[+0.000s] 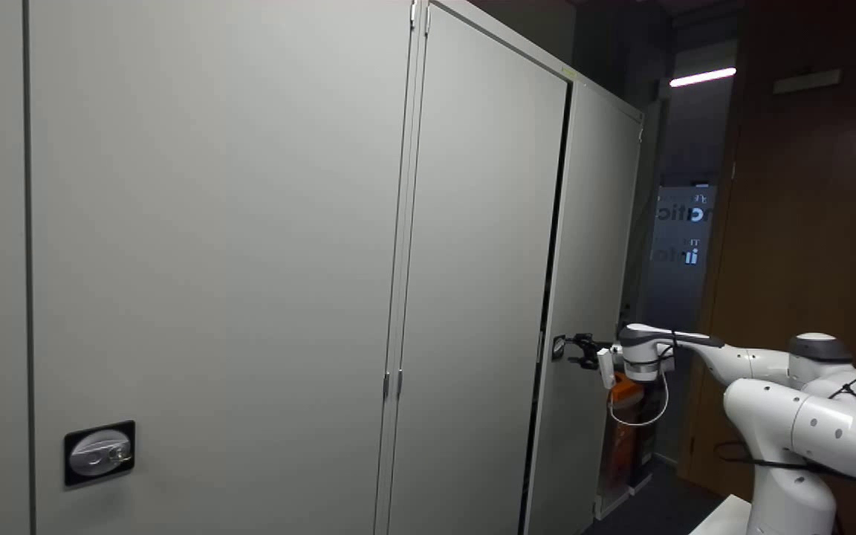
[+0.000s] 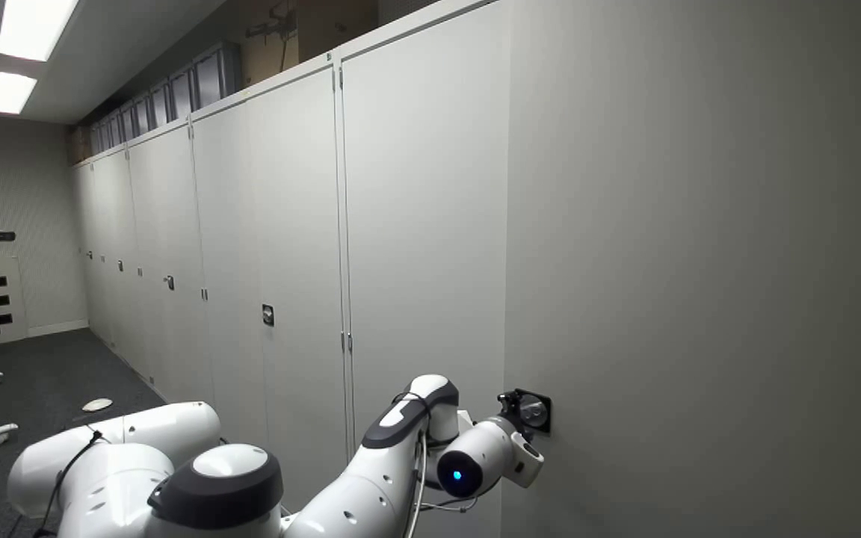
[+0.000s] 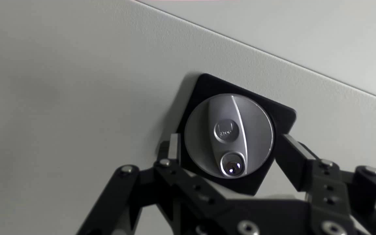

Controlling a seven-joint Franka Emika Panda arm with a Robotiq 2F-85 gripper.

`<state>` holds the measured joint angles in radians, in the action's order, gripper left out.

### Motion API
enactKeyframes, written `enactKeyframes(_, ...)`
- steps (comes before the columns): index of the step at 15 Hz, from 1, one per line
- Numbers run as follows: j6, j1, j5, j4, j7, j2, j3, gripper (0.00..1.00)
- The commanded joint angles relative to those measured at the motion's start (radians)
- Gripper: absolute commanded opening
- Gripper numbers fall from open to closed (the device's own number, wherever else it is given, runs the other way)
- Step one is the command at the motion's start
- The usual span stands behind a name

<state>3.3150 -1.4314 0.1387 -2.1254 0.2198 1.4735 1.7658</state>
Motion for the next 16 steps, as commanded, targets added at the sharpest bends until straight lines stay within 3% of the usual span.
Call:
enactKeyframes(1, 0.030, -0.036, -0.011, 0.036, -0.007, -0.001, -0.010, 0.77)
enactKeyframes(7, 0.028, -0.062, -0.010, 0.068, -0.007, -0.001, -0.011, 0.70)
enactKeyframes(16, 0.024, -0.093, -0.009, 0.098, -0.006, -0.001, -0.008, 0.69)
